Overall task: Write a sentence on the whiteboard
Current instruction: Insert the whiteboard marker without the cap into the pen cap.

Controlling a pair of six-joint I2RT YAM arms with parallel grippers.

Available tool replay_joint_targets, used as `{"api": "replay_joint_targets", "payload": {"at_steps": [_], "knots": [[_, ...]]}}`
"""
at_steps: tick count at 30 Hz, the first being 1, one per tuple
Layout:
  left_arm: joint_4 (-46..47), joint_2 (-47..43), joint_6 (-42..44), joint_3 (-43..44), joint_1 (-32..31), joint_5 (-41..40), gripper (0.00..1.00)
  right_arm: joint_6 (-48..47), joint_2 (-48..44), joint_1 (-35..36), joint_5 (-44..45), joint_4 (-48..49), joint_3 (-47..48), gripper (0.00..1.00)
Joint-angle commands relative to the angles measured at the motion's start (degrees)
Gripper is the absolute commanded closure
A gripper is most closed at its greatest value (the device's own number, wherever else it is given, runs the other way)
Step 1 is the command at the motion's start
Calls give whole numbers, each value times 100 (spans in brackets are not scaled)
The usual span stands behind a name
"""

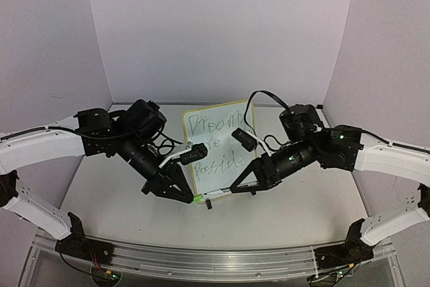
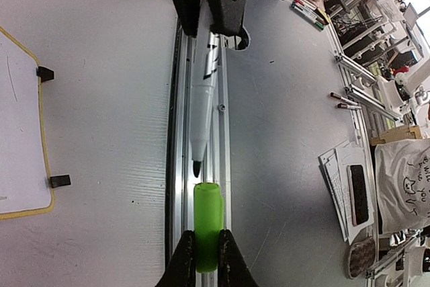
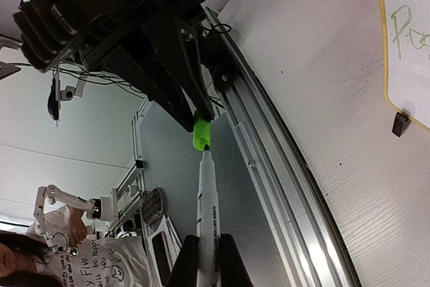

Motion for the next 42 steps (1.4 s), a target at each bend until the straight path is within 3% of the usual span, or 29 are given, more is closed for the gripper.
{"api": "replay_joint_targets", "payload": {"at_steps": [1, 42], "knots": [[180, 20, 80, 267, -35, 156, 100, 59, 76, 32, -156, 311, -22, 100], [324, 51, 10, -19, -88, 27, 100, 367, -456, 77, -14, 549, -429, 100]]}}
